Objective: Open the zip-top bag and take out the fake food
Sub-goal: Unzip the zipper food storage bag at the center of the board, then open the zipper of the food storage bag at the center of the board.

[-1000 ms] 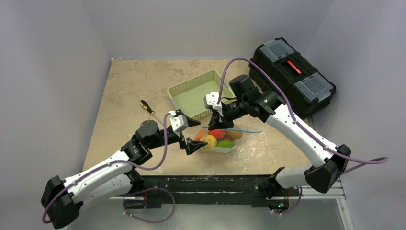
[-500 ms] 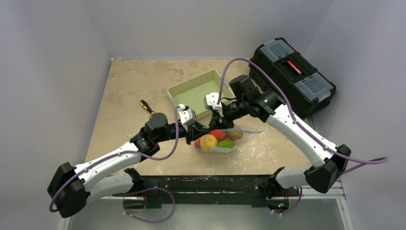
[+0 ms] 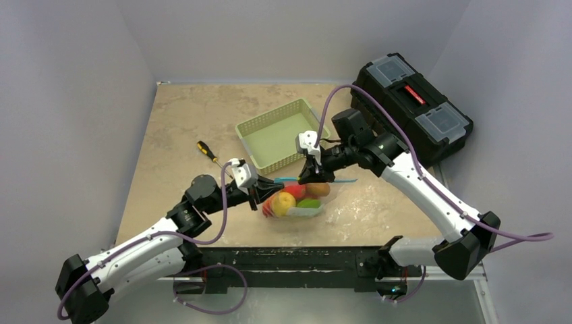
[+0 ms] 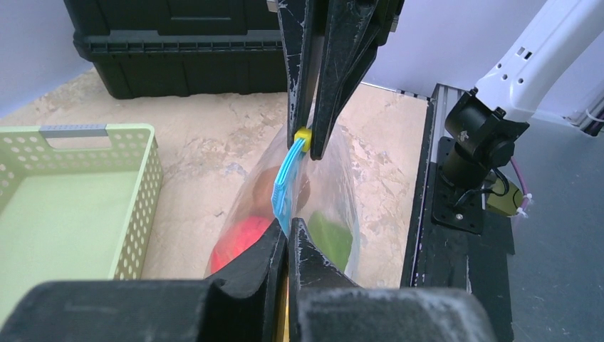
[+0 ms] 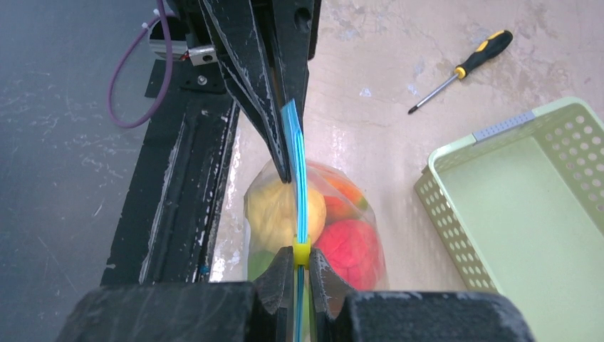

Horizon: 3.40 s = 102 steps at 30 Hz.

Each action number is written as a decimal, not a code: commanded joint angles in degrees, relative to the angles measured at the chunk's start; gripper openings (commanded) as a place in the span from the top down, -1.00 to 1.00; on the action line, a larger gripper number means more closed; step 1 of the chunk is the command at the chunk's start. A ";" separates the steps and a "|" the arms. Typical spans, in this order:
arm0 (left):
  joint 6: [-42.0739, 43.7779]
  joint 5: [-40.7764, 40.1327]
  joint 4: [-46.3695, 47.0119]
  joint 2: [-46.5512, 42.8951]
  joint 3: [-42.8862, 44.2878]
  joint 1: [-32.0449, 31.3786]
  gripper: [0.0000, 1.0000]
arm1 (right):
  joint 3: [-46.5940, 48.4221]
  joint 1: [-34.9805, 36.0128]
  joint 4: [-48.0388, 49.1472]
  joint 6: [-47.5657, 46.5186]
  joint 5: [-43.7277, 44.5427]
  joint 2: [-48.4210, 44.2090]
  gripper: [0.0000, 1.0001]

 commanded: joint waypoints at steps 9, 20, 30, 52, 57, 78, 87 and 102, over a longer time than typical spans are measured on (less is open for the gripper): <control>-0.80 -5.76 -0.85 -3.96 -2.70 0.55 1.00 | -3.87 -6.58 -1.72 -1.16 2.92 -6.08 1.00; -0.01 -9.08 -4.25 -7.85 -3.65 0.66 1.00 | -6.89 -11.63 -5.70 -7.90 6.01 -9.82 1.00; 0.03 -11.06 -6.10 -9.80 -4.10 0.71 1.00 | -6.56 -22.90 -13.99 -18.25 8.03 -9.66 1.00; -0.70 -4.23 -4.36 -6.03 -1.61 0.68 1.00 | -0.90 -27.79 -30.91 -32.04 -5.83 -4.59 -0.05; -0.93 -2.19 -4.10 -4.15 -0.64 0.68 1.00 | 4.65 -17.02 -23.93 -18.86 -11.37 -1.22 -0.24; -2.11 -0.57 -3.68 -4.09 -0.73 0.73 1.00 | 2.55 -2.59 -3.28 2.89 1.82 3.96 0.13; -2.11 -0.86 -4.18 -5.05 -0.81 0.66 1.00 | 0.80 -1.16 -4.14 1.33 4.79 4.23 0.19; -4.45 -1.01 -3.11 -5.99 -1.22 0.69 1.00 | -3.77 0.03 -4.78 -1.86 7.90 1.35 1.00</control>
